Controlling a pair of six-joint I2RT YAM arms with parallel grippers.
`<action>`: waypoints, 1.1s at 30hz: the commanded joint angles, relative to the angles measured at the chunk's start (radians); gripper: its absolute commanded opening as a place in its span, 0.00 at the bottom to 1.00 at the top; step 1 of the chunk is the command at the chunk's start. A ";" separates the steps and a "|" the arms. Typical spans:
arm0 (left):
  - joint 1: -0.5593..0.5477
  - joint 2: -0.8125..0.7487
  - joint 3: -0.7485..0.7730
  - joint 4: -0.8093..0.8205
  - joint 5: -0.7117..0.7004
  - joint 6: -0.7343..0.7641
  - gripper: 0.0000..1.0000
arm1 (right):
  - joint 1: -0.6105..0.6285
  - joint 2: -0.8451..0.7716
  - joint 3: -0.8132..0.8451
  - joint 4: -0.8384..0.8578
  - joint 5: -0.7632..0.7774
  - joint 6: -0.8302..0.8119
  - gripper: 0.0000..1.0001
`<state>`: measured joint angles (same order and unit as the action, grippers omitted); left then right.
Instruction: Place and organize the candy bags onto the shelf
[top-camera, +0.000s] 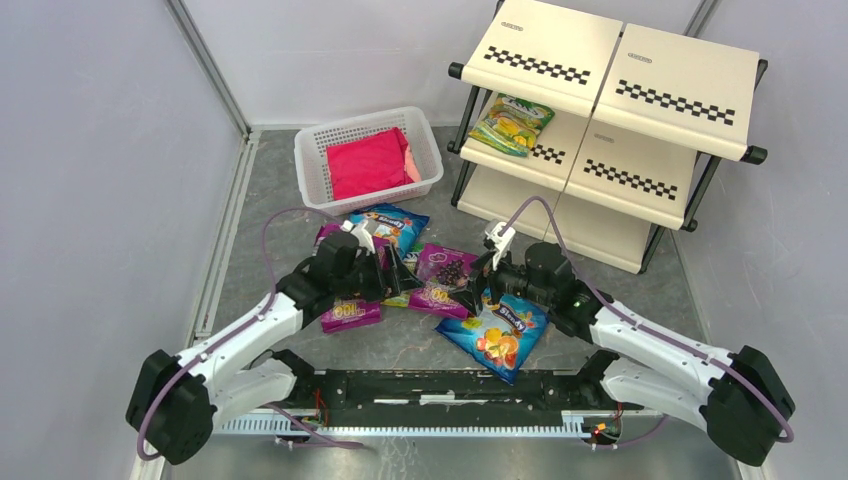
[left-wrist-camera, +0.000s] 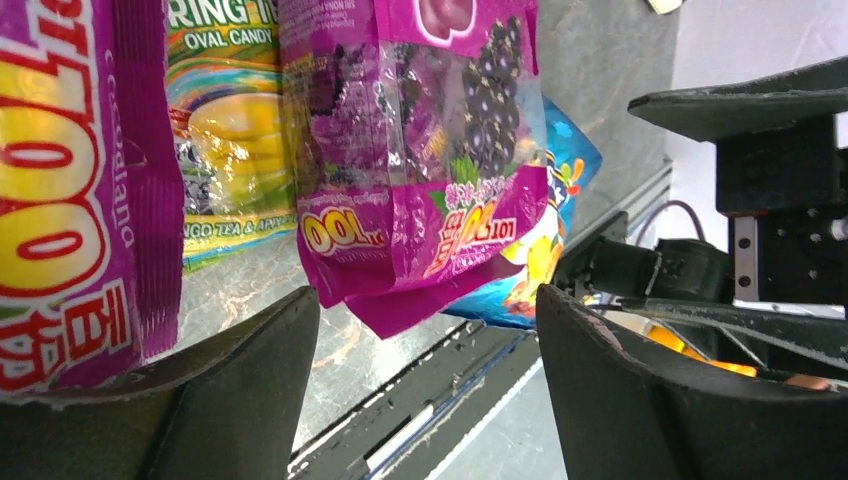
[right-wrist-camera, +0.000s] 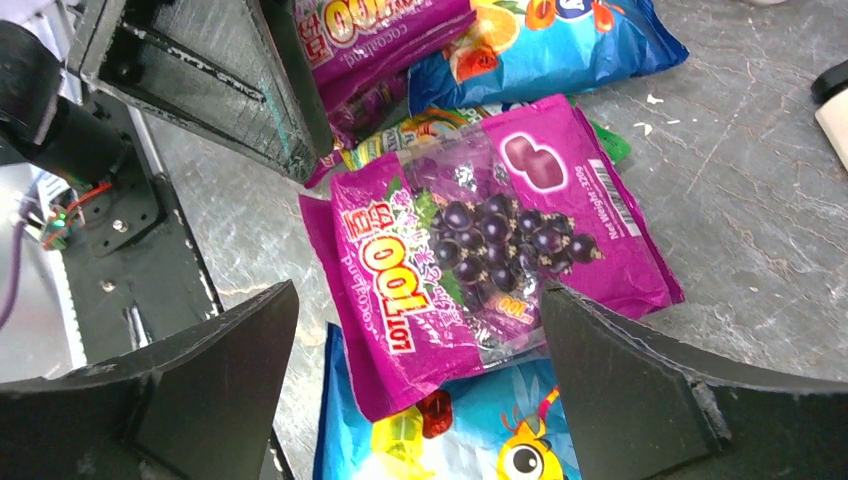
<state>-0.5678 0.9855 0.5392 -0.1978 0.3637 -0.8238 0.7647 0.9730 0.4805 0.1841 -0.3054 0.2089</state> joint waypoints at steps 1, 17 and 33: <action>-0.046 0.047 0.045 0.007 -0.072 0.054 0.84 | 0.009 -0.019 0.017 -0.034 0.049 -0.073 0.98; -0.126 0.142 0.003 0.132 -0.044 0.014 0.47 | 0.266 0.080 0.130 -0.180 0.365 -0.324 0.98; -0.126 0.165 -0.017 0.152 -0.074 0.028 0.41 | 0.486 0.202 0.199 -0.208 0.615 -0.448 0.98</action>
<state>-0.6880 1.1385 0.5228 -0.1078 0.3004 -0.8104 1.2228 1.1706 0.6315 -0.0406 0.2295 -0.1951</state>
